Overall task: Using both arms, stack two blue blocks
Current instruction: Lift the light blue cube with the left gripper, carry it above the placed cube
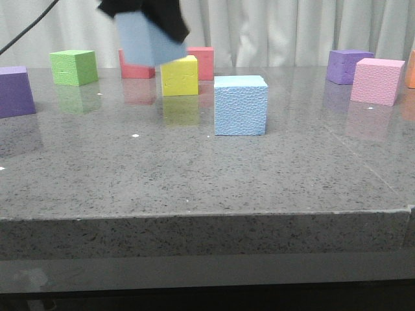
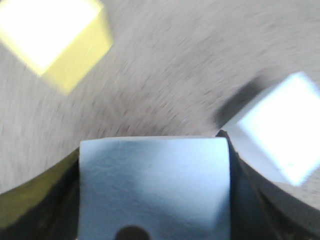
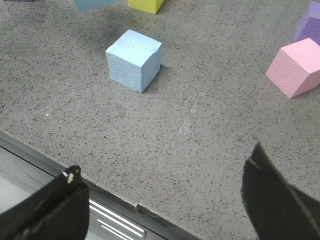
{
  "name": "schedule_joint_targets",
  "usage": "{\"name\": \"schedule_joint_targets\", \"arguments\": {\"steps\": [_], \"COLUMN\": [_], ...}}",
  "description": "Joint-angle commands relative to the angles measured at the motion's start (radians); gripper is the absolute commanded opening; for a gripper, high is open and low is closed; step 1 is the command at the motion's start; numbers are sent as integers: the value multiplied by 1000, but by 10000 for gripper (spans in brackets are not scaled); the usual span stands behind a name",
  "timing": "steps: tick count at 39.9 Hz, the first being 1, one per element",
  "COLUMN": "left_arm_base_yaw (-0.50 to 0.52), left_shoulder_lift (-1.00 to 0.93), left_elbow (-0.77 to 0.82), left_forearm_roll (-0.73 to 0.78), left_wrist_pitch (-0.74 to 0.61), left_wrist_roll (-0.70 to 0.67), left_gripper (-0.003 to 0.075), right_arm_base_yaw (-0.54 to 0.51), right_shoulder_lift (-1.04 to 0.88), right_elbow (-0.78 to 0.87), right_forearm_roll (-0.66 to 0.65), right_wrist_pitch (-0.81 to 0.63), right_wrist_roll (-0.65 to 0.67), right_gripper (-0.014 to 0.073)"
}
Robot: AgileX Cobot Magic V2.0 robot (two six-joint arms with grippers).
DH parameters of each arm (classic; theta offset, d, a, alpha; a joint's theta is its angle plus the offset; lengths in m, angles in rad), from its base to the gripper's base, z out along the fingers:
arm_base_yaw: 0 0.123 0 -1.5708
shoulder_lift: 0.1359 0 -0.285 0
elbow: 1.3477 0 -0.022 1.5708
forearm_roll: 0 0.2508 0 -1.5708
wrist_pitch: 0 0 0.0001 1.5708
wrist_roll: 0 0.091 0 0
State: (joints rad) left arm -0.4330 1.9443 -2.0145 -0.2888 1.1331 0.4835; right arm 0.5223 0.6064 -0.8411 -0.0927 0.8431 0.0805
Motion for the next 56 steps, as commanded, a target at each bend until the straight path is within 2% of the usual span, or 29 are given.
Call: {"name": "schedule_joint_targets", "arguments": {"steps": [1,7,18,29,42,50,52,56], "left_arm_base_yaw": [-16,-67,-178,-209,-214,-214,-214,-214], "left_shoulder_lift": [-57,-57,-48,12,30,30,30,30], "left_elbow": [-75,-87,-87,-87,-87,-87,-87,-87], "left_forearm_roll": [-116,-136,-127,-39,-68,-108,-108,-89], "left_wrist_pitch": [-28,-30,-28,-26,-20,2,3,3], "left_wrist_roll": [194,403,577,591,598,647,647,647], "left_gripper": [410,410,410,410,410,413,419,488], "right_arm_base_yaw": [-6,-6,-6,-6,-6,-6,-6,-6], "right_shoulder_lift": [-1,-1,-1,-1,-1,-1,-1,-1], "right_elbow": [-24,-24,-24,-24,-24,-24,-24,-24], "right_forearm_roll": [-9,-9,-9,-9,-9,-9,-9,-9], "right_wrist_pitch": [-70,-70,-70,-70,-70,-70,-70,-70], "right_wrist_roll": [-6,-6,-6,-6,-6,-6,-6,-6], "right_gripper": [627,627,627,627,627,627,627,627]}}
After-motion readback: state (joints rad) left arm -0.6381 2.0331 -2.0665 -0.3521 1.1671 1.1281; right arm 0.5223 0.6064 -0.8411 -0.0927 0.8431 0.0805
